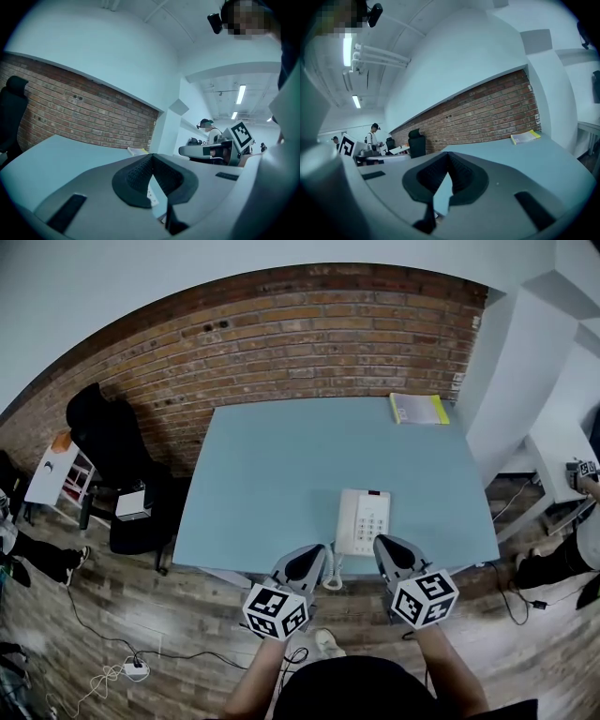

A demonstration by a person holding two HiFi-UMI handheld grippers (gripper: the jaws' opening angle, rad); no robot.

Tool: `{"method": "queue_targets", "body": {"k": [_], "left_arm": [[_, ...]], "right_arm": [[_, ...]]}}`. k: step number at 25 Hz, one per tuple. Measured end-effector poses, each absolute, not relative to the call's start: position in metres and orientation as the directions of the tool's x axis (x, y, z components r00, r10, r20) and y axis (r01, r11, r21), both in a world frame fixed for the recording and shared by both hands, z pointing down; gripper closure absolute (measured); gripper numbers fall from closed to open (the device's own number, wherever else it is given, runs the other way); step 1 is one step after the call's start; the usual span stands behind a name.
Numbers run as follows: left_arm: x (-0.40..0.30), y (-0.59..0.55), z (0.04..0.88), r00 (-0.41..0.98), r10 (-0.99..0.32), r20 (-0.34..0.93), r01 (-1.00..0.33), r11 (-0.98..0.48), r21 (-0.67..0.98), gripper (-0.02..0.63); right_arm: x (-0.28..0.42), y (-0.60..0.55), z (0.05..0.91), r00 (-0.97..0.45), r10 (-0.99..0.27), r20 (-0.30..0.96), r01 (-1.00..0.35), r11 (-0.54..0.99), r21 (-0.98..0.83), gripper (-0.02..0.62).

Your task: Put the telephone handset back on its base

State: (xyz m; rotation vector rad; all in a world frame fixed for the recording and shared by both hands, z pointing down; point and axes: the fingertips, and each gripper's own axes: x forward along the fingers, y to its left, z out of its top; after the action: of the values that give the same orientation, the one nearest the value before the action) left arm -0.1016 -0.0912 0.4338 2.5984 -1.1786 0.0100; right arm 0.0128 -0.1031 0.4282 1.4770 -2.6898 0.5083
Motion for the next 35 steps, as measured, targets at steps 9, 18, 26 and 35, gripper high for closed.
{"method": "queue_targets", "body": {"k": [9, 18, 26, 35], "left_arm": [[-0.084, -0.055, 0.431, 0.647, -0.752, 0.125, -0.754, -0.606, 0.255, 0.597], [-0.062, -0.021, 0.430, 0.640, -0.758, 0.128, -0.761, -0.600, 0.248, 0.597], [-0.044, 0.001, 0.428, 0.638, -0.760, 0.124, -0.762, -0.600, 0.244, 0.597], [-0.038, 0.026, 0.424, 0.619, -0.777, 0.117, -0.778, -0.586, 0.226, 0.597]], "right_arm": [[0.029, -0.072, 0.420, -0.571, -0.805, 0.160, -0.810, 0.521, -0.269, 0.583], [0.048, -0.037, 0.418, -0.583, -0.799, 0.145, -0.800, 0.534, -0.273, 0.583], [0.066, -0.012, 0.414, -0.593, -0.795, 0.128, -0.793, 0.547, -0.269, 0.583], [0.070, 0.010, 0.413, -0.614, -0.780, 0.118, -0.777, 0.572, -0.263, 0.583]]}}
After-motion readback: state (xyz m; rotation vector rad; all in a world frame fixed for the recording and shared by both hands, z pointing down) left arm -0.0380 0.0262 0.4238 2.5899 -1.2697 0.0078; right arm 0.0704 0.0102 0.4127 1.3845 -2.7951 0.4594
